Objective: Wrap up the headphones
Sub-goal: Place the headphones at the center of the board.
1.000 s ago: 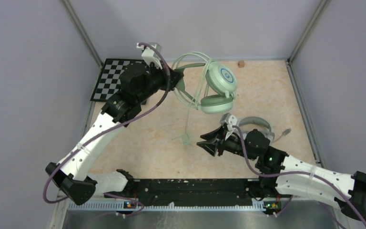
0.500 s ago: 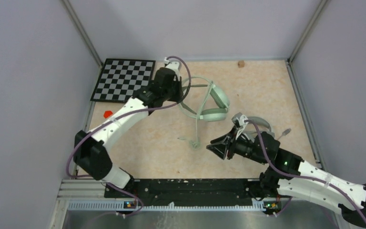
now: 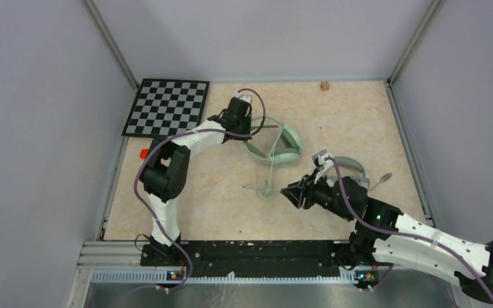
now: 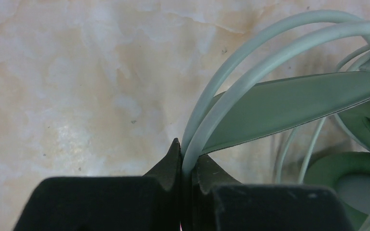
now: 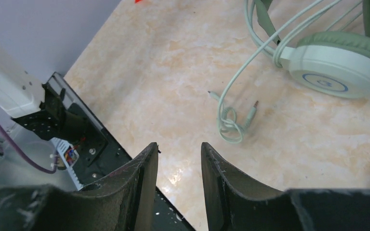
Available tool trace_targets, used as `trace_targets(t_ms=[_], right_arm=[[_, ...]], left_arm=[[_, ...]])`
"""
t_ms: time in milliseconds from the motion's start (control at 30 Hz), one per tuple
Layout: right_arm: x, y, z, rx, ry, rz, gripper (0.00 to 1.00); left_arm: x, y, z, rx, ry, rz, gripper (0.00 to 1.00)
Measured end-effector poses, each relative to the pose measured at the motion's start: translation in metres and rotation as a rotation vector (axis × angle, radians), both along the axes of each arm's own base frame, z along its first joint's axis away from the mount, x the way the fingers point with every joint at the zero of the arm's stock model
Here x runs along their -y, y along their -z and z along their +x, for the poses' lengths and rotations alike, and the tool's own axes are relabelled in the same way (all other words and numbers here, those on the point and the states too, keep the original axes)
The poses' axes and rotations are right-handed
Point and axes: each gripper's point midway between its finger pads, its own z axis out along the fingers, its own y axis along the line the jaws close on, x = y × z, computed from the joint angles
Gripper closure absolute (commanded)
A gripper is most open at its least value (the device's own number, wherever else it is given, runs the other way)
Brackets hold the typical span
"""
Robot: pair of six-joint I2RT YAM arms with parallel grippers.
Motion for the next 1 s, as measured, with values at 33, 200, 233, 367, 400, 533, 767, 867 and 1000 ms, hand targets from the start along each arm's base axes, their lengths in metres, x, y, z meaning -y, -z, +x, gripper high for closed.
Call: trace_targets(t_ms=[33, 200, 233, 367, 400, 533, 767, 867, 1000], right_arm=[[0.0, 0.003, 0.002, -0.003, 0.01, -0.008, 0.62], [0.0, 0.033, 0.011, -0.035, 0.052, -0.083, 0.63], [-0.001, 0.04, 0.012, -0.045, 0.057, -0.103, 0.63], [-0.001, 0.06, 0.014, -0.079, 0.075, -0.142, 0.64], [-0.001, 0.061, 0.015, -0.082, 0.081, -0.142, 0.64], [-0.003, 0.061, 0.019, -0.093, 0.111, -0.12, 0.67], [-0.001, 0.09, 0.024, -0.143, 0.17, -0.138, 0.72], [-0.002, 0.103, 0.031, -0.163, 0.211, -0.159, 0.72], [-0.004, 0.119, 0.039, -0.198, 0.276, -0.174, 0.71]], left_arm=[[-0.001, 0.007, 0.004, -0.007, -0.003, -0.001, 0.92], [-0.007, 0.041, 0.01, -0.086, -0.007, -0.047, 0.72], [-0.008, 0.043, 0.011, -0.092, -0.008, -0.055, 0.64], [-0.007, 0.038, 0.017, -0.085, 0.001, -0.083, 0.44], [-0.006, 0.034, 0.02, -0.077, 0.004, -0.089, 0.39], [-0.003, 0.02, 0.024, -0.047, 0.021, -0.1, 0.23], [-0.007, -0.056, 0.015, 0.066, 0.052, -0.135, 0.22], [-0.012, -0.1, -0.003, 0.145, 0.08, -0.161, 0.26], [-0.012, -0.13, -0.059, 0.195, 0.174, -0.207, 0.3]])
